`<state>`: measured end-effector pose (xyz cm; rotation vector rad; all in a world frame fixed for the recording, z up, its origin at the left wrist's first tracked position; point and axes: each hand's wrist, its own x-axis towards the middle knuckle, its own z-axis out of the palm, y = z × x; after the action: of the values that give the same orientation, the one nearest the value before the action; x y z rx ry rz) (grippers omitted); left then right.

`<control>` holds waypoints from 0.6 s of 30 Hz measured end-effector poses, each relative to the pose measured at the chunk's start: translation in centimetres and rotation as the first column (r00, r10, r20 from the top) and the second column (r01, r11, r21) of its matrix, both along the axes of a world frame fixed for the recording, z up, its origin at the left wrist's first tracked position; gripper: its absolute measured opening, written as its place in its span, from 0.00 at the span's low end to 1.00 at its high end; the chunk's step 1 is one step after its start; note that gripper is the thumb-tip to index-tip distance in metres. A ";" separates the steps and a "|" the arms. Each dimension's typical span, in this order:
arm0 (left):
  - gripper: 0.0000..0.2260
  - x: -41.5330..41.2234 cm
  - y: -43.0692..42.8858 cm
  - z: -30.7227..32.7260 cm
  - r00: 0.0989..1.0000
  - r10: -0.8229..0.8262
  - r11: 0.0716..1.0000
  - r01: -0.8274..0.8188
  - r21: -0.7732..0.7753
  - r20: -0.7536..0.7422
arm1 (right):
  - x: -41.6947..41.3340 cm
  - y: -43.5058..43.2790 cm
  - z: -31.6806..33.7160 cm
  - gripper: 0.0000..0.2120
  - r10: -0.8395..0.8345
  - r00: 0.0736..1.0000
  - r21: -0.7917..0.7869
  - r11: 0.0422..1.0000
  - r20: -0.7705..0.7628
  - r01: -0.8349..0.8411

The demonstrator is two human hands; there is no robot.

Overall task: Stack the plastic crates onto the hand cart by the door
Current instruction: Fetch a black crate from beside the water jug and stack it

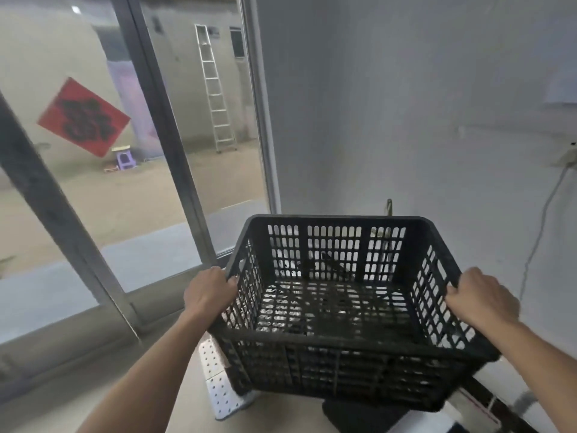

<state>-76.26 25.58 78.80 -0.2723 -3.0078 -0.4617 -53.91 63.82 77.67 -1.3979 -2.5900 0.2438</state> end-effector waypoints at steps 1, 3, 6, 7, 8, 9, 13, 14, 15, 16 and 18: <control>0.13 -0.9 -1.2 -0.3 1.000 0.009 1.000 -0.009 -0.001 -0.007 | -1.3 -0.6 0.0 0.09 0.018 1.000 0.000 1.000 0.001 -0.018; 0.14 -2.4 -3.2 -0.7 1.000 0.028 1.000 -0.028 -0.007 -0.009 | -3.9 -1.7 -0.1 0.10 0.049 0.999 0.001 0.999 0.004 -0.049; 0.15 -4.2 -5.4 -1.3 0.997 0.082 0.997 -0.082 -0.003 -0.002 | -7.8 -2.7 -0.7 0.09 0.089 0.996 0.000 0.996 -0.004 -0.089; 0.16 -4.9 -6.0 -1.8 0.995 0.096 0.995 -0.096 -0.005 0.000 | -9.1 -2.9 -1.1 0.09 0.105 0.994 0.002 0.994 -0.001 -0.105; 0.16 -5.4 -6.4 -2.3 0.993 0.115 0.993 -0.115 -0.008 0.012 | -10.4 -3.2 -1.4 0.09 0.113 0.994 -0.002 0.994 0.002 -0.113; 0.17 -6.2 -6.8 -3.0 0.991 0.134 0.991 -0.134 -0.009 0.011 | -11.7 -3.3 -1.8 0.09 0.124 0.992 -0.004 0.992 0.005 -0.124; 0.20 -8.9 -7.9 -5.2 0.974 0.226 0.972 -0.224 -0.068 0.027 | -17.6 -3.5 -3.6 0.09 0.184 0.983 -0.031 0.982 0.010 -0.184; 0.20 -9.8 -7.8 -5.4 0.969 0.246 0.967 -0.243 -0.081 0.032 | -19.2 -3.5 -4.1 0.09 0.194 0.981 -0.044 0.980 0.028 -0.193; 0.19 -10.8 -7.7 -5.7 0.967 0.255 0.963 -0.251 -0.098 0.026 | -20.8 -3.3 -4.6 0.08 0.198 0.978 -0.041 0.980 0.059 -0.196; 0.18 -11.8 -7.4 -5.7 0.963 0.267 0.959 -0.263 -0.106 0.030 | -22.4 -3.1 -5.1 0.09 0.203 0.975 -0.029 0.979 0.085 -0.201; 0.16 -13.9 -6.7 -5.9 0.955 0.293 0.950 -0.285 -0.128 0.049 | -25.9 -2.5 -5.9 0.10 0.234 0.966 -0.024 0.972 0.108 -0.232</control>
<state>-90.13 18.84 72.93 0.1808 -3.0724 -0.2676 -79.76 61.30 71.79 -1.1376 -2.8491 0.2193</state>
